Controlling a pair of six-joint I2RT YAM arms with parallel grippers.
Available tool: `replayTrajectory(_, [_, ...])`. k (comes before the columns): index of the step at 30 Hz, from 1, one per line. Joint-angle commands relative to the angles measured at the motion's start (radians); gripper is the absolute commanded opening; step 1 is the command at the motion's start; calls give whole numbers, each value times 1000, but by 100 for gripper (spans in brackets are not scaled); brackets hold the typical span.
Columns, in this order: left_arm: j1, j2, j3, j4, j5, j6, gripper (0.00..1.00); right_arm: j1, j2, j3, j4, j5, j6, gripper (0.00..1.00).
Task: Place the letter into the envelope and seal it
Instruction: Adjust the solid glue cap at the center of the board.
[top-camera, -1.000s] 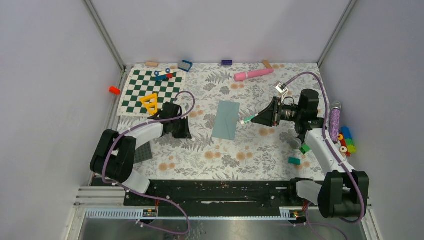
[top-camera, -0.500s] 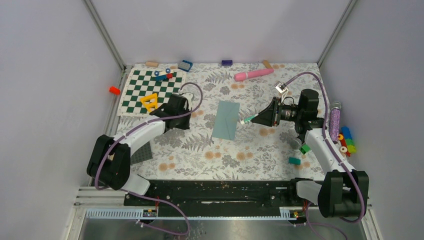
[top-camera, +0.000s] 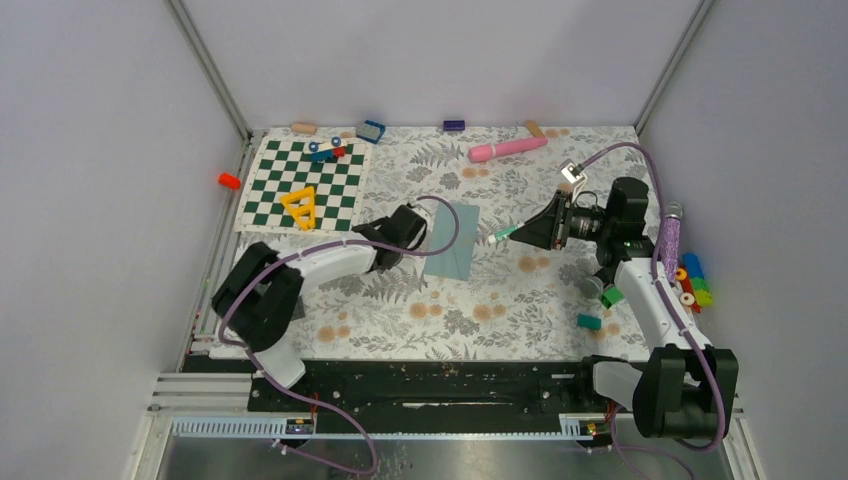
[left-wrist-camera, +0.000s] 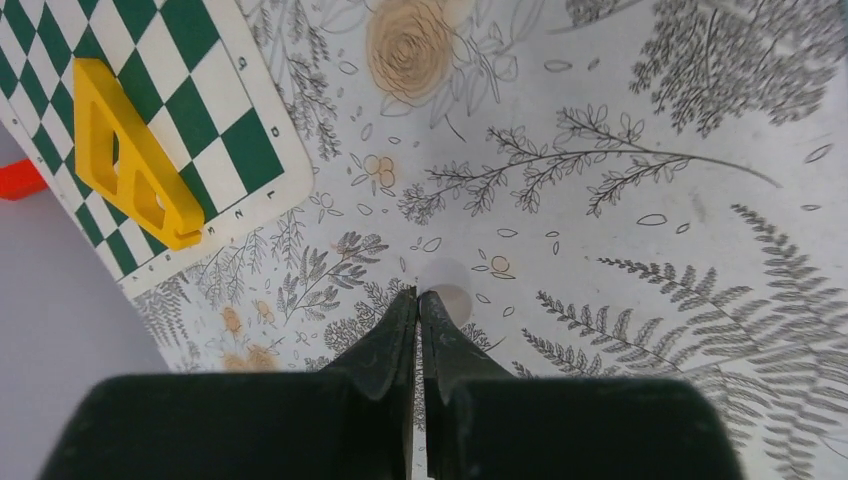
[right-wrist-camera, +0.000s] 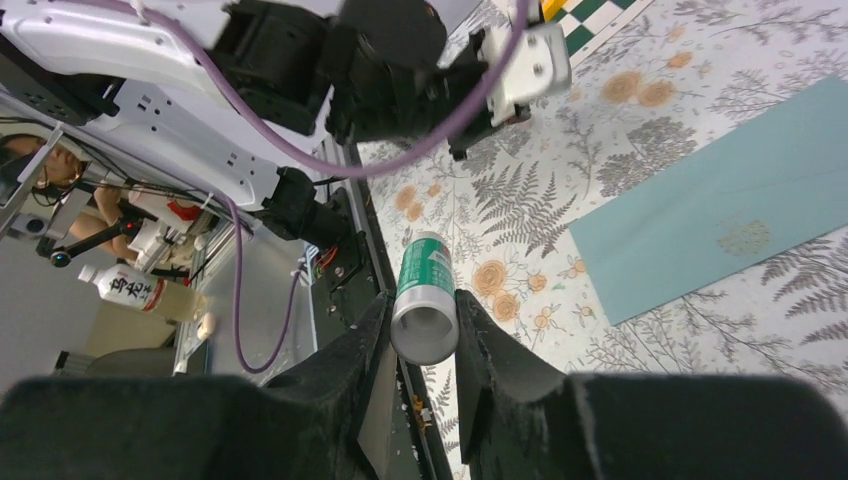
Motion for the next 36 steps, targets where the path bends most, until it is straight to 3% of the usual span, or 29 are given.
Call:
replayTrajectory(1, [-38,86,39,1,-168,99,0,-37,-42,46,18,-40,16,17])
replayTrajectory(10, [-110,176,68,4,-252,151,0,-44,-45,42,32,-48,28,17])
replayTrajectory(13, [-119,185,73,-1,-251,149,6,-44,-44,37,54,-52,44,17])
replayTrajectory(36, [-177,204,102,-33,-241,125,27,-44,-38,22,114,-62,88,17])
